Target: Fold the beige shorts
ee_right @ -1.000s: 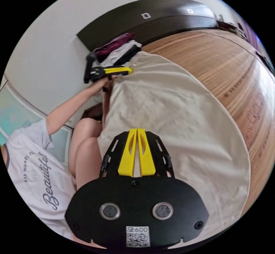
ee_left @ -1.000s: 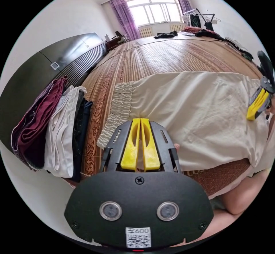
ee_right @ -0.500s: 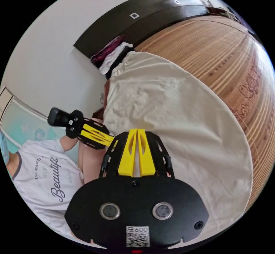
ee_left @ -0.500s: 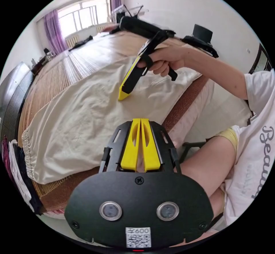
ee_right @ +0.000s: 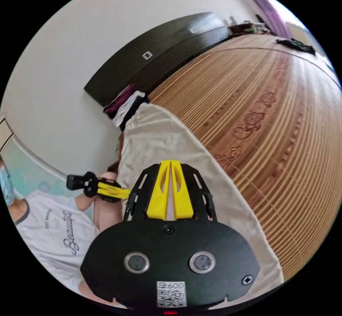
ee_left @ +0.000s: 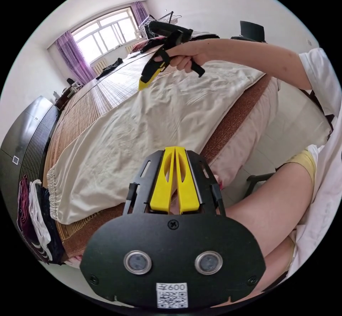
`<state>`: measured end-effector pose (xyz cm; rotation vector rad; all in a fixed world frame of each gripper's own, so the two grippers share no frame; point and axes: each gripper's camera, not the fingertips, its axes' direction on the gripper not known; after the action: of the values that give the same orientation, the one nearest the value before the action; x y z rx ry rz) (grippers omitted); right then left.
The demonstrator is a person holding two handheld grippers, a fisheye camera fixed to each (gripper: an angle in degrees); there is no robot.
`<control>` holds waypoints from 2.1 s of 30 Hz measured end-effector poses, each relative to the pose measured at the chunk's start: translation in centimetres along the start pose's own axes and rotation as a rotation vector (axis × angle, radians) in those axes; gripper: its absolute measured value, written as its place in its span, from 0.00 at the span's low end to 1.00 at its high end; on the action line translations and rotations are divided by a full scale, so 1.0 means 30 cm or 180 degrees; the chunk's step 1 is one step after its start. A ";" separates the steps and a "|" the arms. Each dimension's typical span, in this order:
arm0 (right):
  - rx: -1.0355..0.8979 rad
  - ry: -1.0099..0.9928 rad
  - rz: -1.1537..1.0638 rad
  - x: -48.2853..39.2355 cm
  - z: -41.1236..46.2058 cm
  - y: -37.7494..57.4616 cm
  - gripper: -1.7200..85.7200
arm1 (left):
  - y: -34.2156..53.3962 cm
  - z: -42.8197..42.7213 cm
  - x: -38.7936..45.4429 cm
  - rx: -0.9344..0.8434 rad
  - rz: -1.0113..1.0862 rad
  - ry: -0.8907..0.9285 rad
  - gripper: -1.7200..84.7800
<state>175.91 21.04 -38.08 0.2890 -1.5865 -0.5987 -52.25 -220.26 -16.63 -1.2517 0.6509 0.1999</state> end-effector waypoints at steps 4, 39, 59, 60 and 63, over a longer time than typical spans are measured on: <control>-0.0384 -0.0360 -0.0194 0.003 0.182 0.053 0.01 | 0.053 0.022 -0.018 0.0021 -0.0081 0.0144 0.03; 0.0711 -0.0002 0.1171 0.611 0.575 0.126 0.01 | 0.291 -0.075 -0.793 0.0146 -0.1196 0.0342 0.03; 0.0062 -0.0356 0.0693 0.639 1.170 0.005 0.01 | -0.062 -0.220 -0.930 0.0088 -0.1189 0.0223 0.03; 0.0491 0.0051 0.0789 0.624 1.095 0.042 0.01 | -0.086 -0.230 -0.940 0.0106 -0.1205 0.0230 0.03; 0.1082 0.1084 0.0559 0.426 1.051 0.137 0.01 | -0.155 -0.254 -0.975 0.0123 -0.1226 0.0282 0.03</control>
<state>144.22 24.14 -25.39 0.4732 -1.3585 -0.1302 -76.20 -222.84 2.21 -1.3284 0.4749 -0.1872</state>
